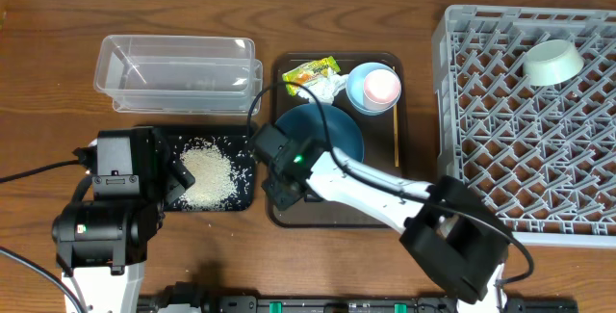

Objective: Sort waste into correct bins and load items into the dishwasher rack
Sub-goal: 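Move the right gripper to the blue bowl and grasp its rim, then lift the blue bowl with the right gripper and carry it to the rack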

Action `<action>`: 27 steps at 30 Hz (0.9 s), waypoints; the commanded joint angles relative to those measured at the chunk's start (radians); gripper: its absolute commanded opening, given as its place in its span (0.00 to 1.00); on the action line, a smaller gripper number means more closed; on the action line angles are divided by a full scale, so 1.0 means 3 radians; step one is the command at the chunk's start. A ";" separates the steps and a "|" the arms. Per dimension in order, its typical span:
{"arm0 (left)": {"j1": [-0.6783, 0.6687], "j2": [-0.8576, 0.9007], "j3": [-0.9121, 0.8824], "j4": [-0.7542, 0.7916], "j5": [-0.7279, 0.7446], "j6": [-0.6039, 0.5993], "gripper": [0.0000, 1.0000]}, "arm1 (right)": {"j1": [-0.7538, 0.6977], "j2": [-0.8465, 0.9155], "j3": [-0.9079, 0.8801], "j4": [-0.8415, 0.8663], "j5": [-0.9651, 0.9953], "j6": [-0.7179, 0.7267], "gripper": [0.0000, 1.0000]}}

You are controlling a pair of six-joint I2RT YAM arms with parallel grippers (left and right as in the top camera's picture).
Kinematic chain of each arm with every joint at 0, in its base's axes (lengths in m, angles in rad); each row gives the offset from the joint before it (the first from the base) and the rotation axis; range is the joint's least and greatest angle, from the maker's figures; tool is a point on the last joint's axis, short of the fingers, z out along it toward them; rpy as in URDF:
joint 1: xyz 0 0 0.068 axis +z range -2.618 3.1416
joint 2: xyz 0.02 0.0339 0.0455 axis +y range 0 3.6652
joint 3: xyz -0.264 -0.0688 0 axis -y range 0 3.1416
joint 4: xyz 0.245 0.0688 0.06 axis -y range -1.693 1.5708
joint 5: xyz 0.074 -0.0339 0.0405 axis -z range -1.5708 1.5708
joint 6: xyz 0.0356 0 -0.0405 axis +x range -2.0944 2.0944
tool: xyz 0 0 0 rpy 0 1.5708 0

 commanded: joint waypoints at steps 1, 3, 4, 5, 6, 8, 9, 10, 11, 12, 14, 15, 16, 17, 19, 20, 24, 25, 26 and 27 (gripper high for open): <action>0.0014 0.0000 0.0045 -0.0011 -0.0041 0.0004 0.93 | 0.0024 0.0015 0.0006 0.0013 0.0118 0.0106 0.34; 0.0014 0.0000 0.0045 -0.0011 -0.0041 0.0004 0.93 | 0.0024 0.0014 0.0008 0.0033 0.0120 0.0106 0.32; 0.0014 0.0000 0.0045 -0.0011 -0.0041 0.0004 0.93 | 0.0020 0.0014 0.0008 0.0038 0.0120 0.0112 0.30; 0.0014 0.0000 0.0045 -0.0011 -0.0041 0.0004 0.93 | 0.0018 0.0014 0.0008 0.0038 0.0120 0.0137 0.27; 0.0014 0.0000 0.0045 -0.0011 -0.0041 0.0004 0.93 | 0.0018 0.0013 0.0011 0.0038 0.0120 0.0170 0.23; 0.0014 0.0000 0.0045 -0.0011 -0.0041 0.0004 0.93 | 0.0018 0.0009 0.0023 0.0037 0.0118 0.0235 0.13; 0.0014 0.0000 0.0045 -0.0011 -0.0041 0.0004 0.93 | 0.0017 0.0008 0.0029 0.0036 0.0117 0.0258 0.11; 0.0014 0.0000 0.0045 -0.0011 -0.0041 0.0004 0.93 | 0.0017 -0.0004 0.0034 0.0036 0.0117 0.0280 0.07; 0.0014 0.0000 0.0045 -0.0011 -0.0041 0.0004 0.93 | 0.0017 -0.0009 0.0036 0.0037 0.0117 0.0280 0.04; 0.0014 0.0000 0.0045 -0.0011 -0.0041 0.0004 0.93 | 0.0017 -0.0025 0.0046 0.0032 0.0117 0.0280 0.03; 0.0014 0.0000 0.0045 -0.0011 -0.0041 0.0005 0.93 | 0.0015 -0.0053 0.0089 -0.0004 0.0114 0.0305 0.01; 0.0014 0.0000 0.0045 -0.0011 -0.0041 0.0004 0.93 | 0.0010 -0.0070 0.0123 -0.0032 0.0114 0.0326 0.01; 0.0014 0.0000 0.0045 -0.0011 -0.0041 0.0004 0.93 | 0.0005 -0.0094 0.0159 -0.0058 0.0112 0.0328 0.01; 0.0014 0.0000 0.0045 -0.0011 -0.0041 0.0004 0.93 | -0.0006 -0.0128 0.0207 -0.0098 0.0106 0.0328 0.01; 0.0014 0.0000 0.0045 -0.0010 -0.0041 0.0004 0.93 | -0.0047 -0.0217 0.0329 -0.0203 0.0104 0.0328 0.01; 0.0014 0.0000 0.0045 -0.0011 -0.0041 0.0004 0.93 | -0.0076 -0.0267 0.0390 -0.0263 0.0104 0.0329 0.01; 0.0014 0.0000 0.0045 -0.0011 -0.0042 0.0004 0.93 | -0.0306 -0.0566 0.0710 -0.0618 0.0067 0.0328 0.01; 0.0014 0.0000 0.0045 -0.0011 -0.0041 0.0005 0.93 | -0.0401 -0.0669 0.0797 -0.0698 0.0069 0.0326 0.01; 0.0014 0.0000 0.0045 -0.0011 -0.0041 0.0004 0.93 | -0.0497 -0.0762 0.0871 -0.0768 0.0070 0.0323 0.01; 0.0014 0.0000 0.0045 -0.0011 -0.0041 0.0004 0.93 | -0.0629 -0.0874 0.0950 -0.0842 0.0069 0.0296 0.01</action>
